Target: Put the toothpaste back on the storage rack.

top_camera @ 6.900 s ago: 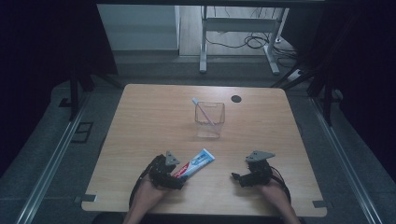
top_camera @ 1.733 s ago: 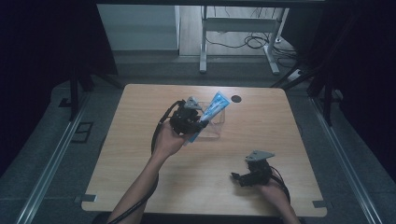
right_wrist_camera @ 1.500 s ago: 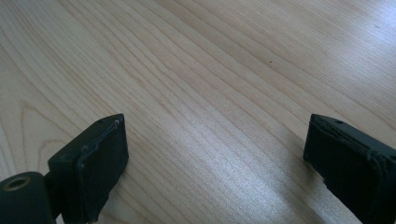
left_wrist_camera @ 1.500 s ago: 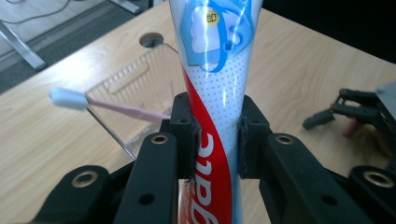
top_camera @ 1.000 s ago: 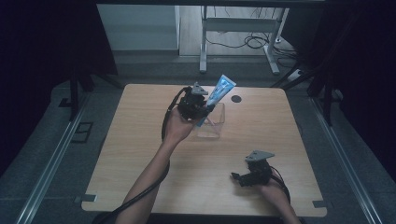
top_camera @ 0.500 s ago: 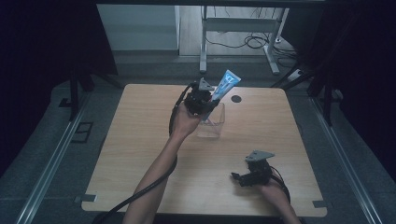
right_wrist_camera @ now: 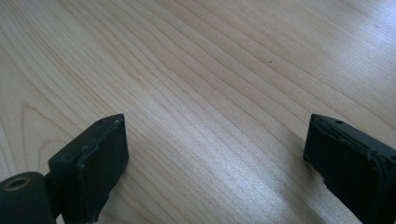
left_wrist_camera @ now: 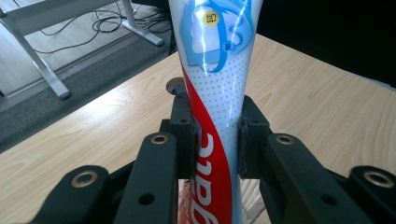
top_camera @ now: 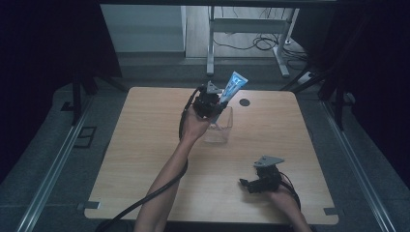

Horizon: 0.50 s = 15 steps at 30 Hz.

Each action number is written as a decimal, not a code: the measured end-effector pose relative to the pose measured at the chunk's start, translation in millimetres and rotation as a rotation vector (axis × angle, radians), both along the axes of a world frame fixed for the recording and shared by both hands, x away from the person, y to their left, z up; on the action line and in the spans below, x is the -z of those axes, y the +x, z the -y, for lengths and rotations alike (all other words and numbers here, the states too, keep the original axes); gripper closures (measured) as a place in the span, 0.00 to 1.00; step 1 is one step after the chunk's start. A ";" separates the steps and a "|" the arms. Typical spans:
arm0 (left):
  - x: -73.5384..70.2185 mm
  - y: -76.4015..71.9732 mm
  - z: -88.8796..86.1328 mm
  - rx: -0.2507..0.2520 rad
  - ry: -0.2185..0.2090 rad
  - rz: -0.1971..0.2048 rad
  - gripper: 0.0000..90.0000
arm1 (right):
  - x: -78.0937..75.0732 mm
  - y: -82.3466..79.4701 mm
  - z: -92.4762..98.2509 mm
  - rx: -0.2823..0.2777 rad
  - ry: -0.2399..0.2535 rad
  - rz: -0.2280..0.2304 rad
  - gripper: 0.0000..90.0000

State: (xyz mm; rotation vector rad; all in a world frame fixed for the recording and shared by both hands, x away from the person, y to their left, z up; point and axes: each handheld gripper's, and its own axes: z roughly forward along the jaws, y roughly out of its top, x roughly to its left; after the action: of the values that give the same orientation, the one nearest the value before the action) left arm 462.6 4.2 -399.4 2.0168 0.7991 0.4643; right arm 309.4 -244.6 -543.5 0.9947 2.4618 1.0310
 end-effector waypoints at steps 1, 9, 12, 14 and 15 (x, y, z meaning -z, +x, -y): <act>1.1 0.6 0.2 0.001 -0.005 -0.001 0.81 | 0.0 0.0 0.0 0.000 0.000 0.000 0.07; 11.6 3.7 5.6 -0.002 -0.010 0.003 0.81 | 0.0 0.0 0.0 0.000 0.000 0.000 0.07; 17.4 4.6 7.3 0.000 -0.007 -0.001 0.81 | 0.0 0.0 0.0 0.000 0.000 0.000 0.07; 18.6 4.6 7.9 -0.003 -0.007 0.003 0.81 | 0.0 0.0 0.1 0.000 0.000 0.000 0.07; 18.9 4.5 8.6 -0.005 -0.010 0.005 0.81 | -0.1 0.0 0.1 0.000 0.000 -0.001 0.07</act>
State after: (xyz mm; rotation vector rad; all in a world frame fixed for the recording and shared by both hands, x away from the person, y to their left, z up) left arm 467.1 -4.4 -418.3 2.0042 0.8021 0.4676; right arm 309.4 -244.7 -543.4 0.9952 2.4627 1.0313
